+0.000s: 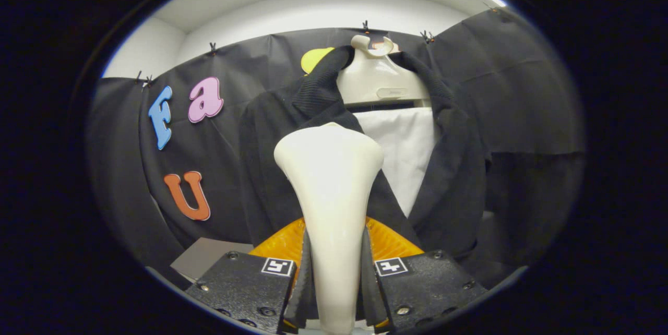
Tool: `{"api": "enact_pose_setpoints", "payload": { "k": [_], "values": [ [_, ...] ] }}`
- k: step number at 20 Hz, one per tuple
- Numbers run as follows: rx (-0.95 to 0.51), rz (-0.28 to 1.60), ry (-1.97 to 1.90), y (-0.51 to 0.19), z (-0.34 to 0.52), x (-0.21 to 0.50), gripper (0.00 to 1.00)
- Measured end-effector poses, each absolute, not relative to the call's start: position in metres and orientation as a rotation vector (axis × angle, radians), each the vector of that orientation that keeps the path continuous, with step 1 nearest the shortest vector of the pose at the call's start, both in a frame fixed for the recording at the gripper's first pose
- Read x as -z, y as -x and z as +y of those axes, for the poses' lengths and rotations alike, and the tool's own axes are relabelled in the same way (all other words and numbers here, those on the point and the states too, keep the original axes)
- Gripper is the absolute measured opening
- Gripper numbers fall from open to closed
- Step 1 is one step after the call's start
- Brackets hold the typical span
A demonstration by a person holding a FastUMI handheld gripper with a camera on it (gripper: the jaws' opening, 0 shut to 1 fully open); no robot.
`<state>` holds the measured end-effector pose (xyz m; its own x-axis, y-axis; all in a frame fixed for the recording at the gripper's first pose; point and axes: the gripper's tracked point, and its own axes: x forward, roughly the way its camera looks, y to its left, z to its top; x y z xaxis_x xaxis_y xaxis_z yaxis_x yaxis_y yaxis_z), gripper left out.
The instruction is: Iron the clothes twice with a garment steamer, once on the left side and once on the right side.
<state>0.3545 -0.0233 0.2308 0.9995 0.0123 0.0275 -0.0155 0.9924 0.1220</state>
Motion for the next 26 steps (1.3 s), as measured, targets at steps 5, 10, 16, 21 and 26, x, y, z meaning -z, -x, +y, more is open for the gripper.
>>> {"api": "enact_pose_setpoints", "payload": {
  "k": [5, 10, 16, 21, 26],
  "values": [
    [0.005, 0.022, -0.104, -0.358, -0.031, -0.196, 0.43],
    [0.023, 0.081, -0.097, -0.359, -0.037, -0.156, 0.43],
    [0.044, 0.141, -0.091, -0.357, -0.043, -0.113, 0.43],
    [0.045, 0.194, -0.092, -0.356, -0.044, -0.079, 0.43],
    [0.041, 0.24, -0.117, -0.358, -0.05, -0.047, 0.44]
  ]
}}
